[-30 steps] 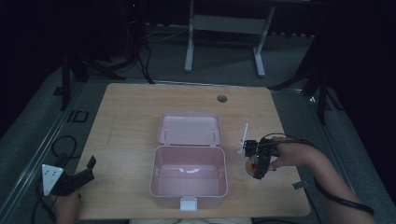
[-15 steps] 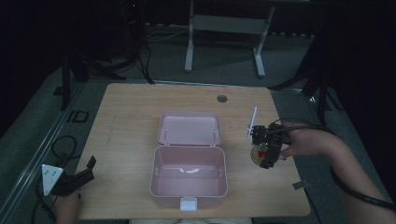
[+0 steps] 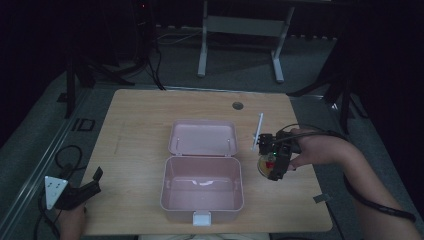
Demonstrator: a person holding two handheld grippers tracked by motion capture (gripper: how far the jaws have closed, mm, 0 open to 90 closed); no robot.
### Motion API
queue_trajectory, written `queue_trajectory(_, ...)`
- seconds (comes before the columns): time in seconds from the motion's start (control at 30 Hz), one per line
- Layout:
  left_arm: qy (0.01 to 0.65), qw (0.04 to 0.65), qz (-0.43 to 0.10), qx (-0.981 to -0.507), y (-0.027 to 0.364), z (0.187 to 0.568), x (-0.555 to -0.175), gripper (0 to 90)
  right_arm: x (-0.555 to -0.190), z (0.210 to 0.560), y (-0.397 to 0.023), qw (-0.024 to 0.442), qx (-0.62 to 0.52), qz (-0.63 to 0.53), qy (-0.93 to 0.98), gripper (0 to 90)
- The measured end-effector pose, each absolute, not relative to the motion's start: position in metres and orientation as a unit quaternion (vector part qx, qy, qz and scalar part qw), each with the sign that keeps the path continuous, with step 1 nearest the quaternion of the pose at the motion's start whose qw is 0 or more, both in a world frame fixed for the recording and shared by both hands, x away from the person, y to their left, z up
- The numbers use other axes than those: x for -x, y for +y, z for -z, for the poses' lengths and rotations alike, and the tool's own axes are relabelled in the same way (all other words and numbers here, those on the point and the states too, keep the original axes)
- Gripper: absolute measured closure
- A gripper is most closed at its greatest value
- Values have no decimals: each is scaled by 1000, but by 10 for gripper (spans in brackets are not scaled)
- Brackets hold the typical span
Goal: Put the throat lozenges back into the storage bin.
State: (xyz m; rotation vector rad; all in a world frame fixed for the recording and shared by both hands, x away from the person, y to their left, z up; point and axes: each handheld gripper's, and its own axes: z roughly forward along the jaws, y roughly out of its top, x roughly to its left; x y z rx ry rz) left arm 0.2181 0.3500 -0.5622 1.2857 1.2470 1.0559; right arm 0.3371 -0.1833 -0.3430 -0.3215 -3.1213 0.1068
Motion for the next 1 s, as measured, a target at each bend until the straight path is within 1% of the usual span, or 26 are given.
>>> queue_trajectory(0.43, 517, 508, -437, -532, 350, 562, -218, 4, -333, 347, -133, 3, 46, -37, -998, 199)
queue_trajectory(0.73, 517, 510, -436, -531, 351, 562, -218, 4, -329, 360, -89, 14, 6, -43, -999, 200)
queue_trajectory(1.0, 516, 510, -436, -533, 351, 562, -218, 4, -326, 367, -74, 21, -9, -34, -999, 200)
